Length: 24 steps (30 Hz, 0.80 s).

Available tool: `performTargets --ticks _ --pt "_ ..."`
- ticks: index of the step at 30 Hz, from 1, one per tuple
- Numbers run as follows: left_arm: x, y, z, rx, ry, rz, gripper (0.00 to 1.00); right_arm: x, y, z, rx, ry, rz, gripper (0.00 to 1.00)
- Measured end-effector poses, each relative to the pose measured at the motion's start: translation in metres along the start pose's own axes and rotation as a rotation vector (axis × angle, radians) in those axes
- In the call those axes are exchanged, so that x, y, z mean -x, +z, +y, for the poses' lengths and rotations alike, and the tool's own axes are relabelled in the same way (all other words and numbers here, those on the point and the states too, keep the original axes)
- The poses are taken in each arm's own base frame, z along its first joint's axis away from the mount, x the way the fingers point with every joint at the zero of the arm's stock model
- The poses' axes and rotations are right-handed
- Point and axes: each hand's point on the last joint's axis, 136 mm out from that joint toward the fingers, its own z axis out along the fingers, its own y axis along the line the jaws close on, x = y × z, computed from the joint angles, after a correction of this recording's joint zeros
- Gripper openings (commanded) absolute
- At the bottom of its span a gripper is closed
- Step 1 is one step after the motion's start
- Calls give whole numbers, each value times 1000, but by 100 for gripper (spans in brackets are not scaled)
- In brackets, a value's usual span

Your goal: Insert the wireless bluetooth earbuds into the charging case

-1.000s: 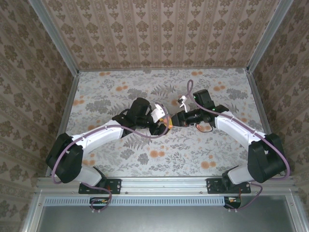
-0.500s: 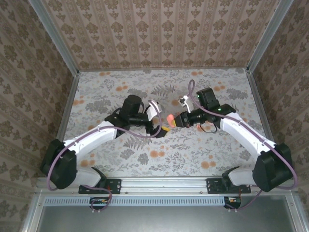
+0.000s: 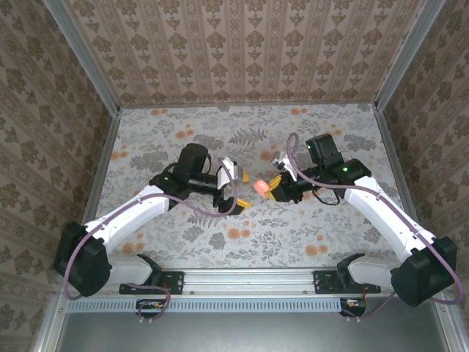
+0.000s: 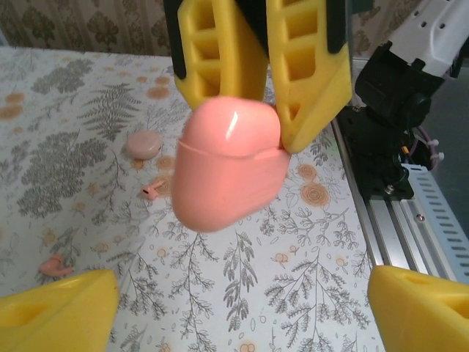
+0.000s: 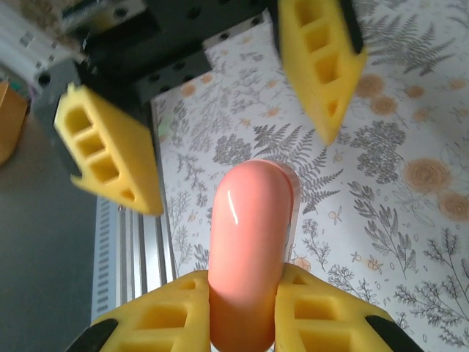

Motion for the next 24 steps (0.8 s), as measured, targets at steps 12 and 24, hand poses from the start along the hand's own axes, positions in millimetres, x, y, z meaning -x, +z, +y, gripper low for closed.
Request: performTargets --ticks 12,24 --pt "10 -6 -28 -100 228 -25 56 -2 8 37 123 -297 45 12" --pt "3 -7 -48 -212 250 0 46 -3 23 38 138 -383 117 12"
